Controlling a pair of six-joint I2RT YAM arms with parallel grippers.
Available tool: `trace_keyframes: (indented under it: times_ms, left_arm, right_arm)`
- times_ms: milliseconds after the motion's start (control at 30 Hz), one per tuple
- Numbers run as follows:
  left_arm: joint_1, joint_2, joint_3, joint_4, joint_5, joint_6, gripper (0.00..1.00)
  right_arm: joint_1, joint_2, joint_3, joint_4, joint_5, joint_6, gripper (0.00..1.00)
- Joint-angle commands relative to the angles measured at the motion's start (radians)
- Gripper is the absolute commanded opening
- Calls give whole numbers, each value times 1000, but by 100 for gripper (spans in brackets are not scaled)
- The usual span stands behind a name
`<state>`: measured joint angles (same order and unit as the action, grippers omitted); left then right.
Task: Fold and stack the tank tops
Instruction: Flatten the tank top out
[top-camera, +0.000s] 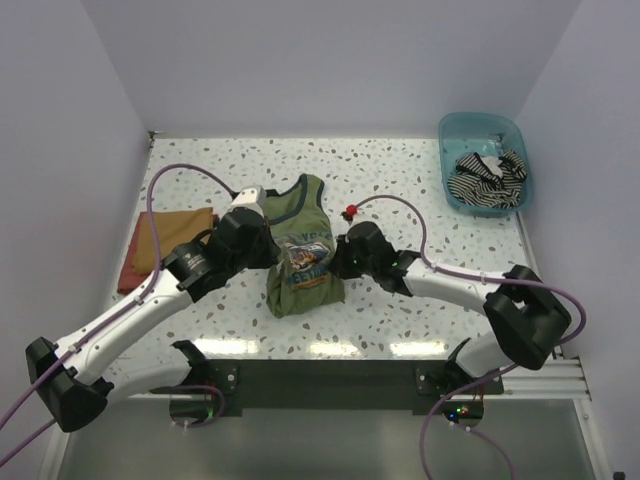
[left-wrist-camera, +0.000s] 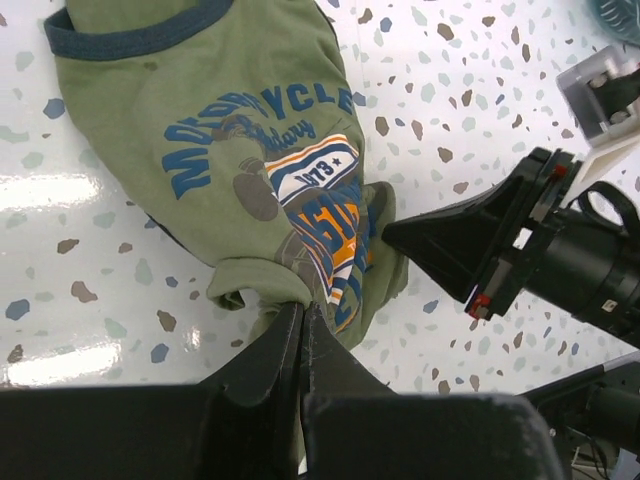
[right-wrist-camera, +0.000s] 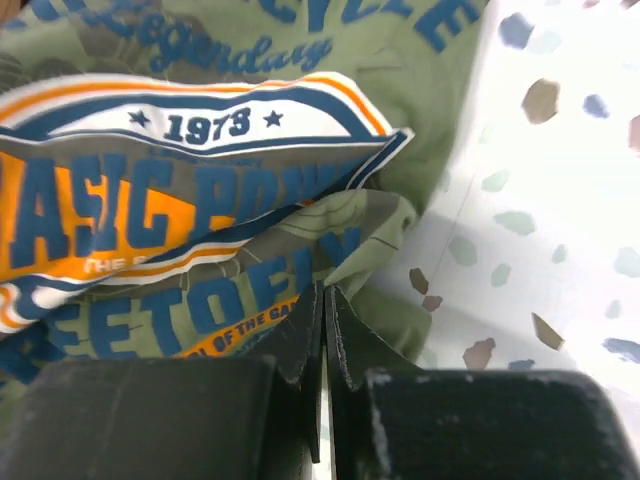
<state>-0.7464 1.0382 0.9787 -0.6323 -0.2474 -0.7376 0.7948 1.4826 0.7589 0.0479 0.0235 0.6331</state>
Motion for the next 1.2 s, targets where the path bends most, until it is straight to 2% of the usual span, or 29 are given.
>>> trace_keyframes:
  times_ms: [0,67,200,400,500,533,600,700,733,767,833,967,1067,1133,1167]
  left_arm:
    - [15,8,110,-50,-49,69,0]
    - [25,20,152,-66,-37,107,0]
    - [42,83,341,-134,33,182,0]
    - [44,134,554,-240,76,256,0]
    - [62,132,591,-251,60,253,0]
    - [85,134,586,-245,109,251,0]
    - [195,141,540,-206,198,256,0]
    - [324,167,424,-117,307,261,0]
    - [355,178,387,-84,421,254,0]
    - [411,201,297,-1,472,230,0]
    - [447,230,211,77,577,201,0]
    - [476,299,53,189,669,143,0]
    - [478,287,-41,261,686,121,0]
    - [478,287,-58,260,680,126,0]
    - [478,280,-70,267,677,124,0]
  right_arm:
    - [-5,-85,136,-127,125,-13,0]
    - [-9,-117,239,-192,179,-47,0]
    - [-52,-186,394,-356,253,-90,0]
    - [-131,-363,585,-480,347,-153,0]
    - [-150,-317,710,-537,409,-203,0]
    - [-164,-291,739,-546,403,-210,0]
    - [-221,-239,799,-542,379,-213,0]
    - [-322,-67,879,-566,301,-185,0]
    - [-344,46,913,-582,249,-176,0]
    - [-361,115,983,-598,234,-173,0]
    - [-387,280,1045,-629,213,-161,0]
    - [-405,482,1201,-680,171,-154,0]
    - [-414,583,1281,-749,161,-162,12]
    - [-416,575,1266,-757,138,-162,28]
    - [-414,523,1196,-741,130,-156,35]
